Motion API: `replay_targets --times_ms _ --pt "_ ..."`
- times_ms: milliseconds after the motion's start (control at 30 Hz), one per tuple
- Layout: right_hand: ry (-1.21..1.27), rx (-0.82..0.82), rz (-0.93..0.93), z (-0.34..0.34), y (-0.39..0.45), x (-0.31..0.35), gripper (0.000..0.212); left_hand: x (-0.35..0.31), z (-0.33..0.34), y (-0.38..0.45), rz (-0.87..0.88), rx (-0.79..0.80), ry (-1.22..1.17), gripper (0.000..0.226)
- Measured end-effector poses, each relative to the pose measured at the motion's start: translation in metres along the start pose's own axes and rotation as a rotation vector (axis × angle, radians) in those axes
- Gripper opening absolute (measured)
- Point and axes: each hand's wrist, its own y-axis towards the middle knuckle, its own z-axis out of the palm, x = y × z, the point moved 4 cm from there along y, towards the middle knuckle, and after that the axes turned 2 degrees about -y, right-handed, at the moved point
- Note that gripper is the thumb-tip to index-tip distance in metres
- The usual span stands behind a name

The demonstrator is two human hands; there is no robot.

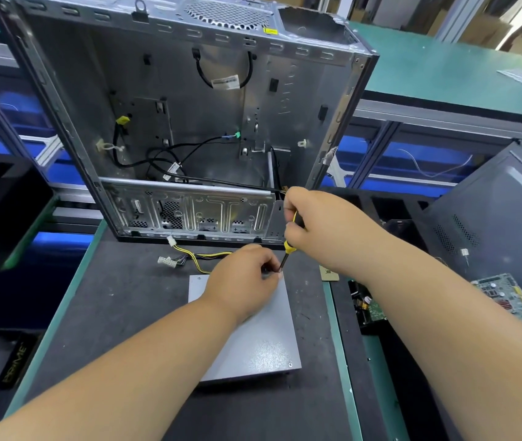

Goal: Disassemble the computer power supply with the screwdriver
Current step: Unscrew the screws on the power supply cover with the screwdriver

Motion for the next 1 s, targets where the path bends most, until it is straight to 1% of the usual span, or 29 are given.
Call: replay_targets --times_ms 67,167,200,333,433,567,700,900,1000 --pt "-0.075 -0.02 0.004 -0.001 0.0 0.0 0.009 0.001 0.0 0.0 0.002 -0.004 0.004 0.004" --pt "-0.292 -0.07 0.056 -0.004 0.005 -0.005 0.032 0.001 -0.001 0.0 0.003 -0.008 -0.013 0.004" --pt "-0.299 -0.068 0.065 -0.004 0.006 -0.006 0.033 0.001 -0.001 0.0 0.002 -0.008 -0.023 0.004" --pt "-0.087 -0.035 0.052 0.001 0.004 -0.007 0.019 0.002 -0.001 0.001 0.001 -0.007 -0.028 0.004" --pt "-0.013 -0.03 0.067 -0.002 0.001 -0.01 0.017 0.001 -0.001 0.002 -0.025 0.005 -0.028 0.006" --pt "0.006 -0.011 0.08 -0.004 0.0 -0.014 0.015 0.004 -0.004 0.006 -0.063 0.084 -0.08 0.007" --pt "0.015 0.039 0.025 -0.004 0.001 -0.009 0.015 0.006 -0.008 0.008 -0.08 0.172 -0.139 0.004" --pt "0.08 0.13 -0.057 -0.006 0.002 -0.01 0.014 0.003 -0.008 0.006 -0.074 0.129 -0.117 0.006" --pt "0.054 0.177 -0.092 -0.009 0.004 -0.016 0.015 0.002 -0.009 0.004 -0.052 0.11 -0.117 0.009"
